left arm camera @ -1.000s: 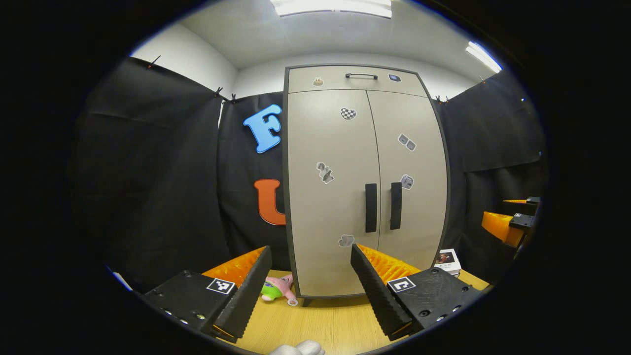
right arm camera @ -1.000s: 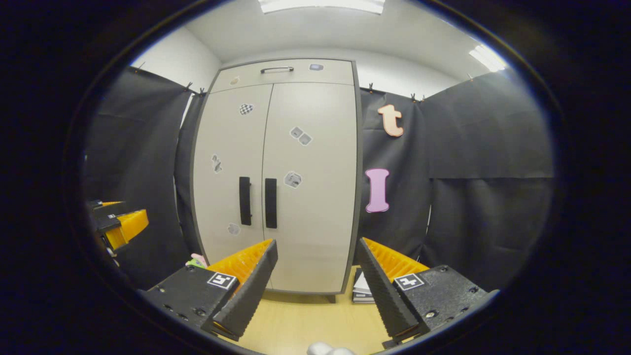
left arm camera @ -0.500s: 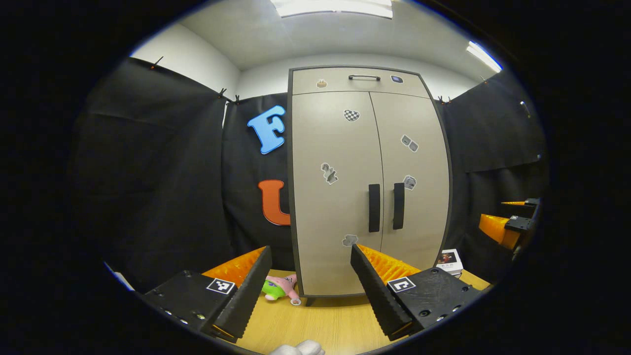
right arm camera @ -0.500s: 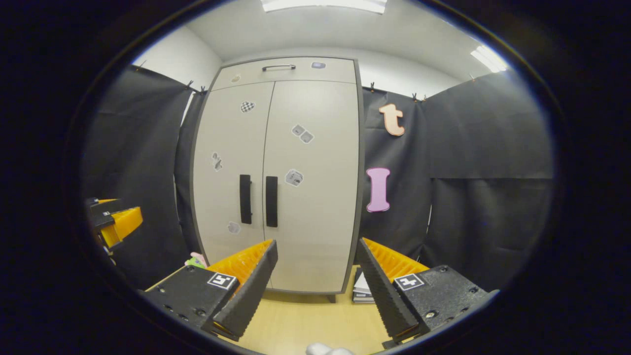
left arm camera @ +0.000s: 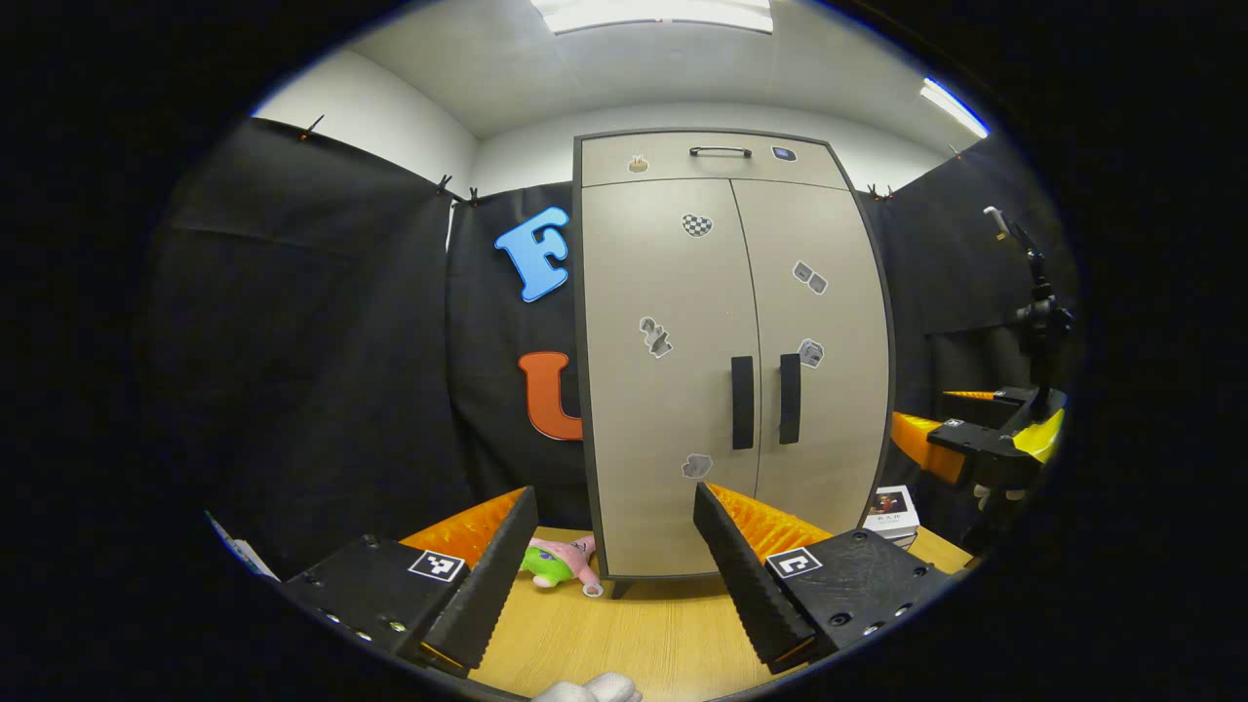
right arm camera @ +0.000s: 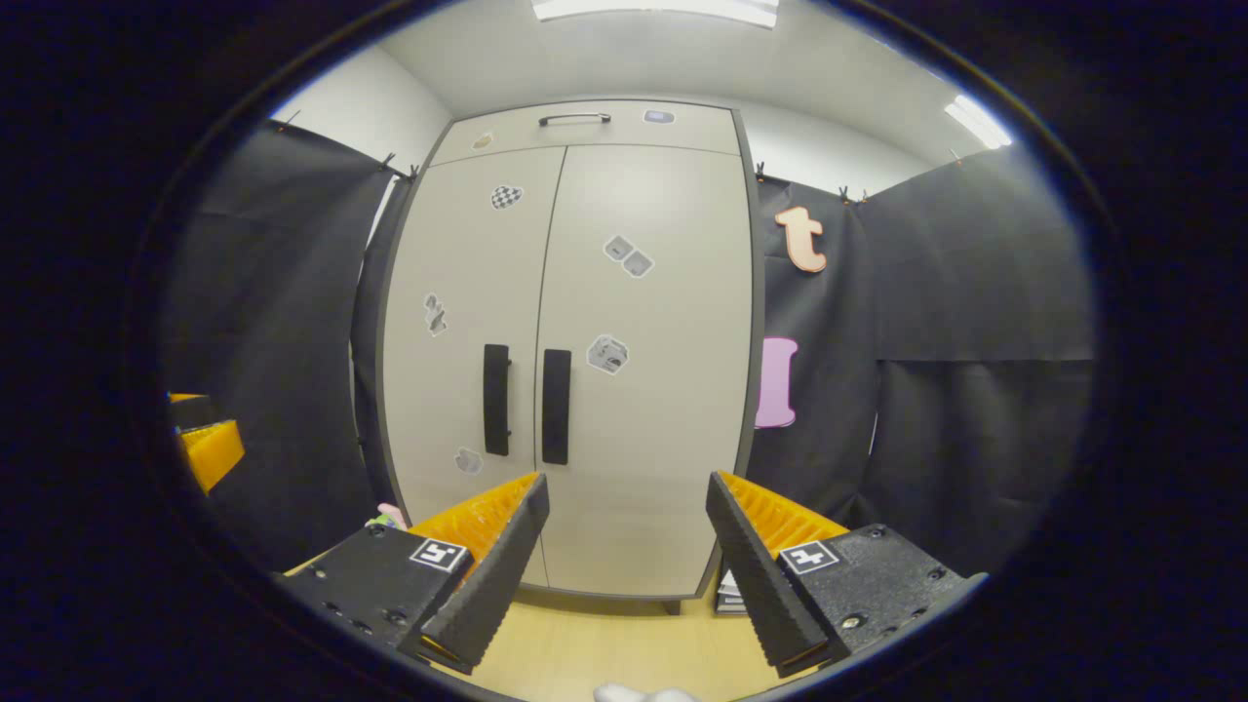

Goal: Open the right door of the double-door shoe cabinet with the right hand, and open the left door with the left hand.

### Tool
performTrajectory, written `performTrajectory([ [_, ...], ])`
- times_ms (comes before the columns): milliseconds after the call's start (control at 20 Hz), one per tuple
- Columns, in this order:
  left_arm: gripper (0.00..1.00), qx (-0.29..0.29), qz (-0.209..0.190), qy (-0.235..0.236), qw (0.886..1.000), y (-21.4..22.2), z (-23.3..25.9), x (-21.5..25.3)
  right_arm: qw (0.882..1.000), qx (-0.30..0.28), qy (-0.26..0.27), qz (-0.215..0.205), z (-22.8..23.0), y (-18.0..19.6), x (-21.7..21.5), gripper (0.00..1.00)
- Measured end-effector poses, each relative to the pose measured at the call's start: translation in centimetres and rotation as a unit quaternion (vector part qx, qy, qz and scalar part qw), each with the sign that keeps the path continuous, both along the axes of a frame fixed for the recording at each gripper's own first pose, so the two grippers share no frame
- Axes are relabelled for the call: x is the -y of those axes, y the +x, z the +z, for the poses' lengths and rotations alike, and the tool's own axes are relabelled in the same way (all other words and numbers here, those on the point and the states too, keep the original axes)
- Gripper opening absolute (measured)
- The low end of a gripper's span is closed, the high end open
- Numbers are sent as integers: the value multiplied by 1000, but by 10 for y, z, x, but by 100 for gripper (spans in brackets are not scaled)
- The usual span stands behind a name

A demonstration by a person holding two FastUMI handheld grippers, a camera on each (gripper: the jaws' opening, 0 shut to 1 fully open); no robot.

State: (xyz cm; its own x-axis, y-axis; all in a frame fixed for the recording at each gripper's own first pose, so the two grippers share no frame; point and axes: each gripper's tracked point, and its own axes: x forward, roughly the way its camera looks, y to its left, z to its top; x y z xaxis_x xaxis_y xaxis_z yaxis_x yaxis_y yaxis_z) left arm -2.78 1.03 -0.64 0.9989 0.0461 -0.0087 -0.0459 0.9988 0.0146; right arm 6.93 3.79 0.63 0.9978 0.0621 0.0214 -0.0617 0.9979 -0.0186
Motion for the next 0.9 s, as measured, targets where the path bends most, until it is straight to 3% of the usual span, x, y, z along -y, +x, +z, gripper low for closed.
performTrajectory([
  [300,96,-2,27,4,1000,-10,4,-21,1000,17,-1,5,17,60,-24,100],
  [900,96,-13,53,1,999,-21,6,-29,1000,-27,11,-2,11,175,-77,96],
])
